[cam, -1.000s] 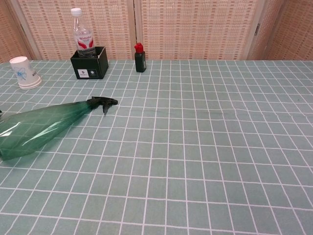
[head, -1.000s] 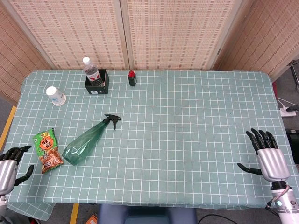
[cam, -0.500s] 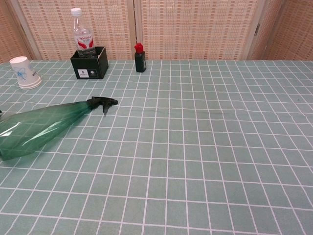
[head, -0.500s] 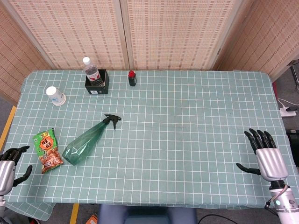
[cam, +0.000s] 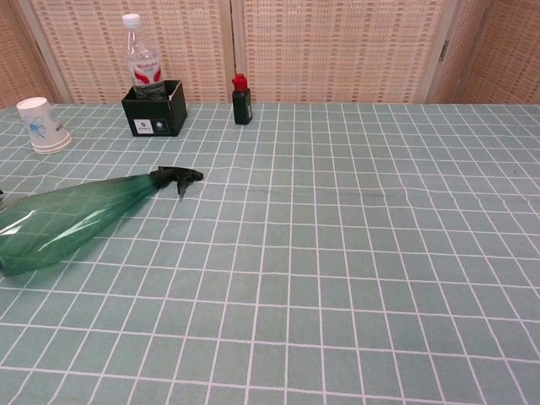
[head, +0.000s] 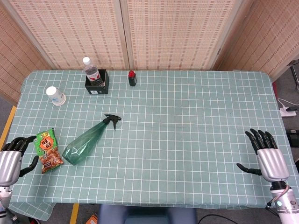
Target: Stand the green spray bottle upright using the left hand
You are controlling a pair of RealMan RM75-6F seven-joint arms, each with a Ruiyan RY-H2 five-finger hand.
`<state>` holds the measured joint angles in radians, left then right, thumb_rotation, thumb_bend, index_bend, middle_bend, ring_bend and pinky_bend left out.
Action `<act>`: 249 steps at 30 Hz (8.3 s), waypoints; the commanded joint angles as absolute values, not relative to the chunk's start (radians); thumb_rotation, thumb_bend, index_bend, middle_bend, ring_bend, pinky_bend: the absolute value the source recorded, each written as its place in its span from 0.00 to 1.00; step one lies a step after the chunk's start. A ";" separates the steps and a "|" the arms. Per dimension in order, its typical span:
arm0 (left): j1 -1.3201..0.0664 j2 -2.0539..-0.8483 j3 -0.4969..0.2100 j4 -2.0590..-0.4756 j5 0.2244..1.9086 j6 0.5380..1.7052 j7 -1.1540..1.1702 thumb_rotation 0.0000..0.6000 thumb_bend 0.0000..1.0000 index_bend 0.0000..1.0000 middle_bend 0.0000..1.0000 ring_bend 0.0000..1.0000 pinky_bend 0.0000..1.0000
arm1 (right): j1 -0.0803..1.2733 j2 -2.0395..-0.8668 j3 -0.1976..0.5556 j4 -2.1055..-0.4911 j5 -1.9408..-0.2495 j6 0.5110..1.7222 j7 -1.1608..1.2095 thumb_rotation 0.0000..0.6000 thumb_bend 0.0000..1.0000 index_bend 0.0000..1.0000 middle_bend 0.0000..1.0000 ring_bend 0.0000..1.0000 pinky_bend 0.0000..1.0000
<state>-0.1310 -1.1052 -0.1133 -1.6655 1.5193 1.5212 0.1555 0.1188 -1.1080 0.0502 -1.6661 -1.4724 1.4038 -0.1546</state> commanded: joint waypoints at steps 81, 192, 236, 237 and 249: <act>-0.998 -1.835 -0.468 -1.484 0.290 1.578 1.322 1.00 0.23 0.18 0.28 0.28 0.36 | 0.136 -1.077 0.043 -1.685 -1.451 1.358 -0.137 1.00 0.06 0.09 0.03 0.00 0.00; -1.018 -1.874 -0.687 -1.331 0.534 1.443 1.054 1.00 0.27 0.40 0.59 0.52 0.53 | 0.138 -1.082 0.037 -1.662 -1.483 1.374 -0.104 1.00 0.06 0.12 0.03 0.00 0.00; -0.788 -1.840 -0.588 -0.845 1.374 1.388 -0.711 1.00 0.26 0.31 0.51 0.42 0.41 | 0.123 -1.108 0.082 -1.733 -1.306 1.365 -0.261 1.00 0.06 0.12 0.03 0.00 0.00; -0.795 -1.852 -0.575 -0.795 1.384 1.398 -0.724 1.00 0.26 0.30 0.51 0.41 0.39 | 0.124 -1.107 0.083 -1.735 -1.301 1.363 -0.265 1.00 0.06 0.12 0.03 0.00 0.00; -0.834 -1.963 -0.518 -0.402 1.349 1.403 -0.927 1.00 0.26 0.24 0.45 0.36 0.32 | 0.130 -1.098 0.091 -1.771 -1.237 1.348 -0.314 1.00 0.06 0.12 0.03 0.00 0.00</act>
<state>-0.8217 -1.9389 -0.5324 -0.4434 1.3603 1.4050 -0.8897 0.1295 -1.0986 0.0905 -1.7702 -1.2377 1.3477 -0.3133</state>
